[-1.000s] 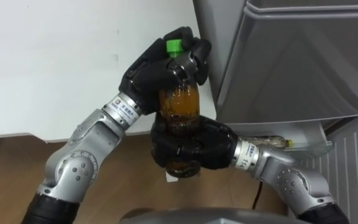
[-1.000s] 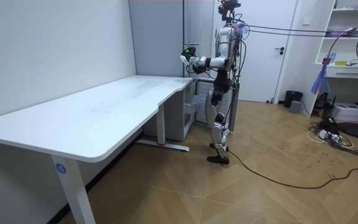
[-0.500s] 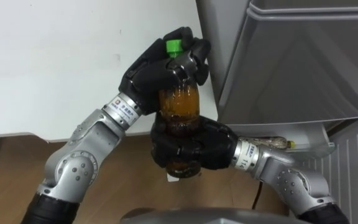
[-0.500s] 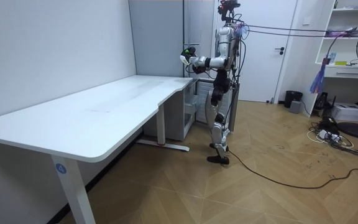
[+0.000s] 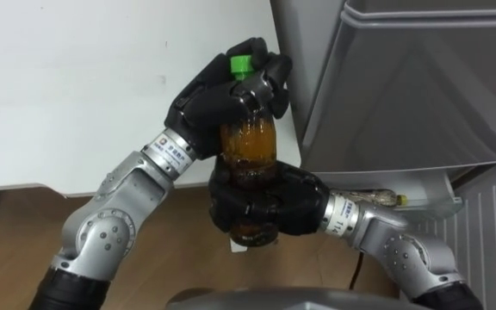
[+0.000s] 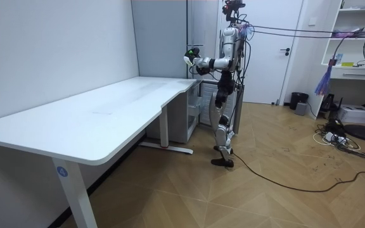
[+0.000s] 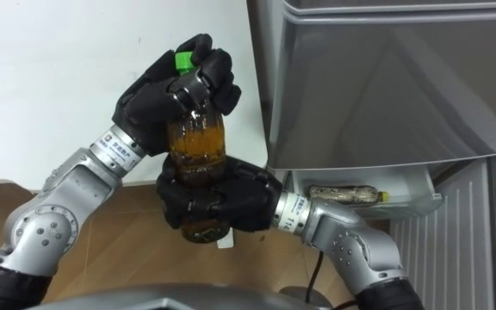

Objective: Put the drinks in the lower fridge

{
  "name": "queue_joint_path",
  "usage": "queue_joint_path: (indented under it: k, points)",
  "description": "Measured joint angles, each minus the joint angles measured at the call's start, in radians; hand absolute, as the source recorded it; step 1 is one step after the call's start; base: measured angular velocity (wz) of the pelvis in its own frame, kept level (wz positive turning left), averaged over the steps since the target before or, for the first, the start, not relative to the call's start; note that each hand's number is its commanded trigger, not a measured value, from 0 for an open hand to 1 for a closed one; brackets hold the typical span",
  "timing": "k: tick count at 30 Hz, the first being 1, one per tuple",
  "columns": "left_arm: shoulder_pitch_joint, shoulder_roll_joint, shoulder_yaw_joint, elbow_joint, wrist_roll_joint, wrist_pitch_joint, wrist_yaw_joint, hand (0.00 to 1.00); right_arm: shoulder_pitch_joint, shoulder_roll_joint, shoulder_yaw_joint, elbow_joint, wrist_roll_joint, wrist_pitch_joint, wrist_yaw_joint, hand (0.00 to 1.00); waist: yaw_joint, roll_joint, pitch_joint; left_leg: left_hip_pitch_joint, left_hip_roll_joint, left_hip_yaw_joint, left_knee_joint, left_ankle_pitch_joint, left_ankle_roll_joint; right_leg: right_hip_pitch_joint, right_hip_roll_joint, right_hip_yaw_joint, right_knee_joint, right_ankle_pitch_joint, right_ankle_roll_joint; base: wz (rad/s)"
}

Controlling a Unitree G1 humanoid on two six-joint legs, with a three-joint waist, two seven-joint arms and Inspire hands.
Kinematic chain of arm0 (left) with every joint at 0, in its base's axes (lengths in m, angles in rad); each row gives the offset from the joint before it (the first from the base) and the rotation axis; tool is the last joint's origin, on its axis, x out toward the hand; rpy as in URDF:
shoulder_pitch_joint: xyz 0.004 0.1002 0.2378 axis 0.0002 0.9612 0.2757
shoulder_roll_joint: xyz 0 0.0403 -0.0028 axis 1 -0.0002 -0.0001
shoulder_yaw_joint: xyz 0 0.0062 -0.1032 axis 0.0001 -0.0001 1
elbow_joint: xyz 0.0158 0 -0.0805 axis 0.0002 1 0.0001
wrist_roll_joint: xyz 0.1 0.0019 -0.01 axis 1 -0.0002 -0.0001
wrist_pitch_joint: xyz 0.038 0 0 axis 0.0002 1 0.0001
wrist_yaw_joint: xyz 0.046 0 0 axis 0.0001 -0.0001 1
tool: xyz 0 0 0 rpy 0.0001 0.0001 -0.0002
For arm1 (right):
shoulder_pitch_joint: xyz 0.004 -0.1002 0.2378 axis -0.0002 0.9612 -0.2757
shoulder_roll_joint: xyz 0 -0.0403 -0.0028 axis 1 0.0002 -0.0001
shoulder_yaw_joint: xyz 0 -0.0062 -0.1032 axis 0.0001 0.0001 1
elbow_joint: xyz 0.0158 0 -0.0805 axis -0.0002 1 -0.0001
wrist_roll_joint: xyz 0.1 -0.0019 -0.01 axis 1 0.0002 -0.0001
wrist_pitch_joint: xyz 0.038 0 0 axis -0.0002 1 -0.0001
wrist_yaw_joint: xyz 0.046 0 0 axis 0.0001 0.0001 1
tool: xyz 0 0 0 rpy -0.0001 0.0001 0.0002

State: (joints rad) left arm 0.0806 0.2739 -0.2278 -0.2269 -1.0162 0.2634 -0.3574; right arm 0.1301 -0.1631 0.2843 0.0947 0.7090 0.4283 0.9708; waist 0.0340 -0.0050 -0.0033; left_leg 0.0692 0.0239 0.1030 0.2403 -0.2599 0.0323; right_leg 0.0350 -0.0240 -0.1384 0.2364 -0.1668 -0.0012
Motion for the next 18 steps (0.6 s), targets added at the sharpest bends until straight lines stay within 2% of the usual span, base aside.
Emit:
queue_joint_path:
  k: [10,11,18]
  points:
    - [0.000,0.000,0.000,0.000,0.000,0.000,0.000,1.00,0.003,0.002,0.000,-0.001,0.000,0.000,-0.001,1.00,-0.001,0.001,0.0004,0.001,0.000,0.000,0.000,0.000,0.000,0.000,0.001,0.002,0.000,0.000,0.000,0.00]
    - [0.000,0.000,0.000,0.000,0.000,0.000,0.000,0.00,0.003,0.002,0.000,-0.001,0.000,0.000,-0.001,1.00,-0.002,0.001,0.0005,0.001,0.000,0.000,0.000,0.000,0.000,0.000,0.001,0.003,0.000,0.000,0.000,0.00]
    - [0.000,-0.001,0.000,0.000,0.000,0.000,0.003,0.00,0.003,0.004,0.000,-0.002,0.000,0.000,-0.002,1.00,-0.003,0.004,0.0024,0.001,0.000,0.000,-0.002,0.000,0.000,0.000,0.001,0.003,0.000,0.000,0.000,0.00]
